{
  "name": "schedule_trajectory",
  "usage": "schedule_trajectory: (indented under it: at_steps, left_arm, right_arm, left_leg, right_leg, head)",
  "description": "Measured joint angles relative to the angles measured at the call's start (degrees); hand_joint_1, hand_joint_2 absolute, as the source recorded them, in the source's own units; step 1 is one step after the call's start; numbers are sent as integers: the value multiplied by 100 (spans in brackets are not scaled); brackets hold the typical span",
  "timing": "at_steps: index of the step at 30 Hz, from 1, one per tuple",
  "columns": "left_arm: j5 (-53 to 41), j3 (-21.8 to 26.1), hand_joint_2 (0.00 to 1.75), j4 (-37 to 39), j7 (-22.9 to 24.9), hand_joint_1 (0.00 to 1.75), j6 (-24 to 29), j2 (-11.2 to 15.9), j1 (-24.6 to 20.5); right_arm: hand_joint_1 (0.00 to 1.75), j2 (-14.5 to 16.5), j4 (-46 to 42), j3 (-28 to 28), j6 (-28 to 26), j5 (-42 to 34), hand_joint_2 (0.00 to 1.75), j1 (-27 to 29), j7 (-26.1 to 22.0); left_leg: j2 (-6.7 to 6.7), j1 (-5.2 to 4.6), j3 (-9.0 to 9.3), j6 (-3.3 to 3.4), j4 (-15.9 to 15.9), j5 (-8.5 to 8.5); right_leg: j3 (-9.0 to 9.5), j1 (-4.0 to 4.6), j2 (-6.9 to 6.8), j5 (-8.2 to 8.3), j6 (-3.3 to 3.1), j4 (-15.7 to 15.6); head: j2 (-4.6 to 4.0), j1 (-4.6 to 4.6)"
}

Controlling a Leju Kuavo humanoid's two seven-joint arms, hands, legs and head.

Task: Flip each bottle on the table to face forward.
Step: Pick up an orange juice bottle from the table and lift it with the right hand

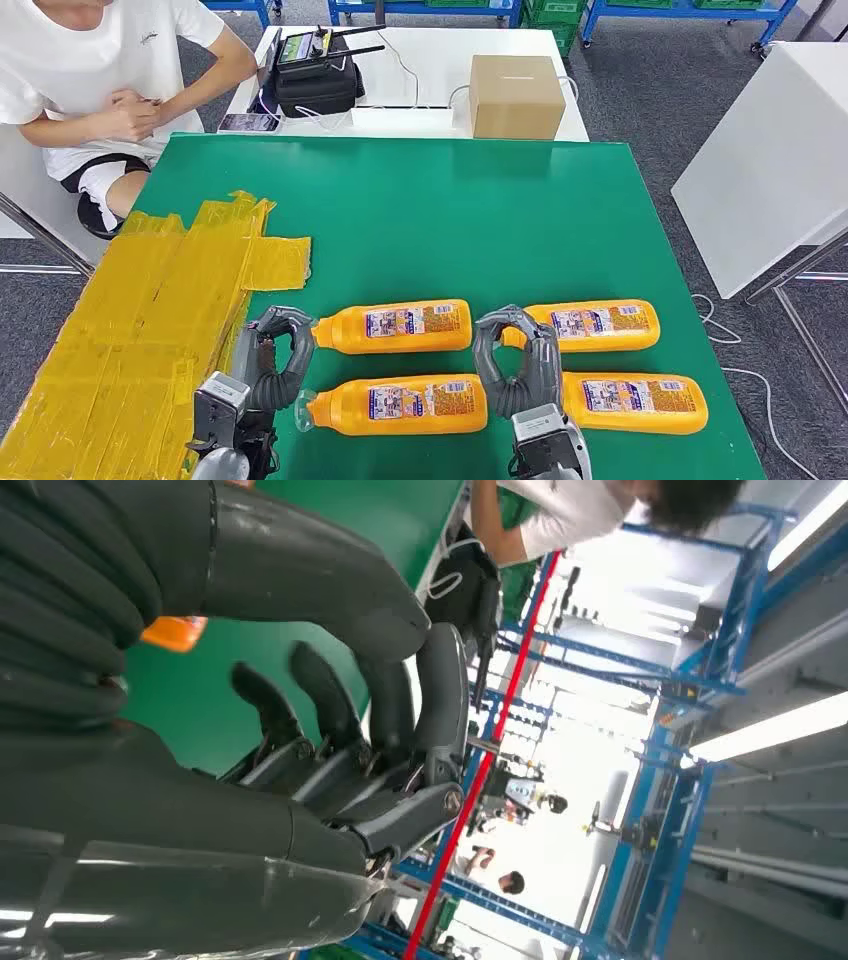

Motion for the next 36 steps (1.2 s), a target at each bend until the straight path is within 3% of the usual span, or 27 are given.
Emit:
schedule_trajectory:
  at_steps: [4,8,12,15,18,22,25,31,36]
  left_arm:
    - [20,40,175,47,33,19,-3,-43,-9]
    - [20,82,175,79,46,0,-11,-81,-18]
    - [49,92,175,127,142,0,-120,-100,-47]
    - [80,94,175,178,186,0,-183,-122,-94]
    - [88,97,175,226,222,0,-254,-143,-133]
    - [98,119,175,286,287,0,-440,-160,-198]
    - [141,161,175,333,315,0,-586,-183,-257]
    - [279,240,175,498,303,0,-803,-236,-414]
    - [335,246,175,659,265,0,-851,-282,-541]
  right_arm:
    - [0,56,51,70,-113,77,175,-62,12]
    - [0,94,105,131,-146,121,175,-113,18]
    - [0,102,134,183,-344,415,175,-183,74]
    - [0,88,178,231,-564,970,175,-312,386]
    - [0,-5,306,353,-612,1999,175,-508,1027]
    - [0,-354,655,631,-107,3426,175,-905,1991]
    - [0,-706,977,893,512,3968,175,-1286,2383]
    - [0,-1228,1823,1410,1477,3953,175,-2153,2447]
    - [0,-1384,2466,1731,1750,3750,175,-2719,2353]
  left_leg:
    - [0,-2,-7,-2,2,5]
    - [-1,-2,-11,-1,2,4]
    - [0,-2,-11,-2,2,4]
    - [0,-2,-10,-2,2,5]
    - [0,-1,-8,-3,2,6]
    - [-1,-2,-9,-3,3,7]
    - [-1,-4,-10,-3,4,7]
    - [-1,-6,-10,-1,7,8]
    - [-2,-5,-10,-1,7,9]
  right_leg:
    - [3,-2,1,4,2,2]
    - [-2,-3,-1,3,2,1]
    - [-3,-2,-1,3,2,1]
    - [-2,-1,0,4,2,1]
    - [0,-1,1,4,2,1]
    - [2,-3,0,4,2,1]
    - [2,-4,0,6,4,1]
    - [2,-6,0,10,9,1]
    - [0,-3,-1,9,9,2]
  head:
    - [0,-1]
    - [0,-1]
    - [0,-1]
    - [0,-1]
    - [0,-1]
    - [0,-1]
    - [0,-1]
    - [0,-1]
    - [0,-1]
